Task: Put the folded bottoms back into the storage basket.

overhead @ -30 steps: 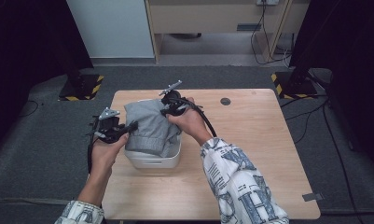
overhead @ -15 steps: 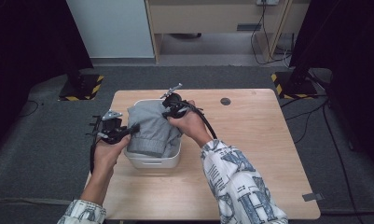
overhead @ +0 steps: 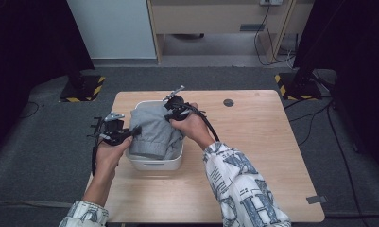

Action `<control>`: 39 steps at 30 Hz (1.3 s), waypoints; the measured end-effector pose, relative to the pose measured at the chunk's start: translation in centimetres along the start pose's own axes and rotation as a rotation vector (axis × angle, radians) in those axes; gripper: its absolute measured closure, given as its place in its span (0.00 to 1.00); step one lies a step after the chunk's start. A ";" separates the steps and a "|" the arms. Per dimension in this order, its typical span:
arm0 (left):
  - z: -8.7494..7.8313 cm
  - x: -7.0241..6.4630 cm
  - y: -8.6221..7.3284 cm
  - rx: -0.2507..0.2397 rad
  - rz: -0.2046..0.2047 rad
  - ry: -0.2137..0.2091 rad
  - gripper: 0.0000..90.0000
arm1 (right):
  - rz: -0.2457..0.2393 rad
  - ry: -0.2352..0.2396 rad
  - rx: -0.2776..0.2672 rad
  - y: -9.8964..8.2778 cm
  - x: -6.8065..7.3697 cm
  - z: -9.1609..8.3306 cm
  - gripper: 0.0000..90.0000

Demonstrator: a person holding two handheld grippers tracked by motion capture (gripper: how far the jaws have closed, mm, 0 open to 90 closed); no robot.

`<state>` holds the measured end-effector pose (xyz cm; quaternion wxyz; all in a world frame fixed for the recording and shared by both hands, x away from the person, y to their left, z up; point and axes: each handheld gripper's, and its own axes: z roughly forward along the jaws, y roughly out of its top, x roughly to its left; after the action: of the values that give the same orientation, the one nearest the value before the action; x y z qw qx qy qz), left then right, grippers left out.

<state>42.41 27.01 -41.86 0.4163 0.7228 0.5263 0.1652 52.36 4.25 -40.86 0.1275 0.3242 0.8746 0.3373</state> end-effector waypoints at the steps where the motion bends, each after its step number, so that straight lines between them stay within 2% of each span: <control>1: 0.1 0.1 0.0 -0.004 -0.011 0.020 0.72 | 0.001 -0.002 0.003 -0.1 0.0 0.1 0.60; 2: 0.1 0.2 -0.1 -0.013 -0.026 0.025 0.56 | 0.004 0.002 0.017 -0.2 -0.1 0.2 0.49; 3: -0.1 0.3 -0.2 -0.022 -0.019 0.020 0.51 | 0.011 0.010 0.028 -0.3 -0.2 0.2 0.40; 5: -0.4 0.4 -0.3 -0.038 -0.002 0.027 0.46 | 0.012 -0.001 0.047 -0.6 -0.4 0.1 0.30; 7: -0.6 0.6 -0.4 -0.057 -0.002 0.036 0.41 | 0.026 -0.017 0.013 -0.9 -0.8 -0.4 0.24; 13: -0.9 0.8 -0.5 -0.075 0.009 0.024 0.28 | 0.055 -0.025 -0.026 -1.5 -1.7 -1.5 0.17; 17: -0.9 0.9 -0.6 -0.077 0.009 0.012 0.19 | 0.075 -0.023 -0.027 -1.7 -2.0 -1.8 0.12; 21: -0.7 0.6 -0.7 -0.065 0.032 -0.007 0.12 | 0.083 -0.017 -0.033 -1.9 -2.1 -1.9 0.09; 24: -0.7 0.5 -0.6 -0.068 0.028 -0.008 0.10 | 0.094 -0.017 -0.038 -2.1 -2.1 -2.0 0.08; 28: -0.5 0.3 -0.6 -0.064 0.040 -0.019 0.07 | 0.084 -0.021 -0.048 -2.2 -2.1 -2.1 0.08; 39: -0.2 0.0 -0.6 -0.054 0.047 -0.039 0.05 | 0.098 -0.013 -0.052 -2.7 -2.6 -2.5 0.08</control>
<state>41.90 27.10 -42.22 0.4417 0.7266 0.4963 0.1749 51.96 -0.24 -40.80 0.1248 0.3653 0.8477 0.3637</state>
